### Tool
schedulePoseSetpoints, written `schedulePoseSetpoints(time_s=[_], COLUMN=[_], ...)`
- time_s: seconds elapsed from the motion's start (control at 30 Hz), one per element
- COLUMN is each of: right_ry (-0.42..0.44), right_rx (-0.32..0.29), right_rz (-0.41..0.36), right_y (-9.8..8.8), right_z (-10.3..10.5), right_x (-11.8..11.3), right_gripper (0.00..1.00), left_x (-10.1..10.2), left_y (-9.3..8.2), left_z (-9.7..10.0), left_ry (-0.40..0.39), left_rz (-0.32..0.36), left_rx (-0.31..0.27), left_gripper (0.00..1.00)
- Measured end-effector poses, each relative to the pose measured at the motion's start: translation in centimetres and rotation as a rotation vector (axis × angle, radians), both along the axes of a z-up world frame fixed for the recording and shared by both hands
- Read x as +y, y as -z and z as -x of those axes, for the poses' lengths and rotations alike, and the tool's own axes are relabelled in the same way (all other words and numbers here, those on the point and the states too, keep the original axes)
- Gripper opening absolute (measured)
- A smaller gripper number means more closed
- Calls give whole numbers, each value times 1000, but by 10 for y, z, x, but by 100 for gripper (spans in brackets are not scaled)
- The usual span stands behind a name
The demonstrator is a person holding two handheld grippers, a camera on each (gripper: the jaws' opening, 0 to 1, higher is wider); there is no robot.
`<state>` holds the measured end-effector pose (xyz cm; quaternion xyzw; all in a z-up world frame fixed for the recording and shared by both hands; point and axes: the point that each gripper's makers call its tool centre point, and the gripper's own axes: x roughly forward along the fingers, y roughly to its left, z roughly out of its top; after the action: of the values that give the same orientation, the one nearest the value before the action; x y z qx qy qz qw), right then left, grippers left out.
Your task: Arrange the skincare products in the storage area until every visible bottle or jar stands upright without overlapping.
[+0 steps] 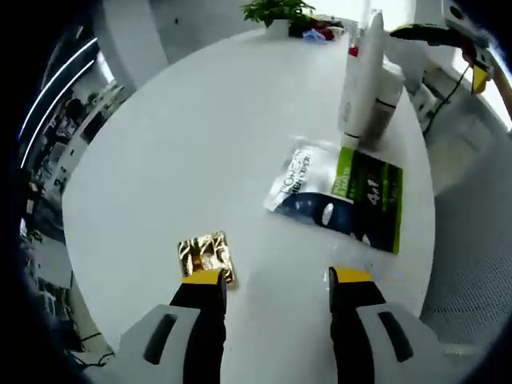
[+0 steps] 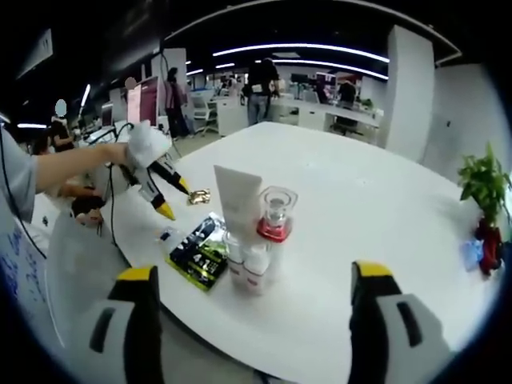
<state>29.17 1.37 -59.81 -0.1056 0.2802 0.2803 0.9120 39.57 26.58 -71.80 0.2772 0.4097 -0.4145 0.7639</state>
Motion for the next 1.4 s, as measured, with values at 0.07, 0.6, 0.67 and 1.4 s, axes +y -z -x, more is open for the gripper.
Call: schedulePoseSetpoints(time_s=[0.07, 0.6, 0.67, 1.4], right_ry=[1, 9, 14, 26], right_rx=[5, 29, 34, 65], right_rz=[3, 15, 15, 28], right_y=[1, 6, 7, 15], right_z=[-1, -8, -8, -10], right_x=[-1, -4, -6, -8], right_gripper=[100, 100, 100, 100], left_x=[4, 23, 24, 19], left_y=[0, 20, 23, 30], left_z=[-9, -48, -50, -56], left_ry=[-26, -150, -157, -156], left_rz=[7, 4, 8, 14], left_rx=[-12, 11, 21, 103], left_gripper=[49, 51, 51, 48])
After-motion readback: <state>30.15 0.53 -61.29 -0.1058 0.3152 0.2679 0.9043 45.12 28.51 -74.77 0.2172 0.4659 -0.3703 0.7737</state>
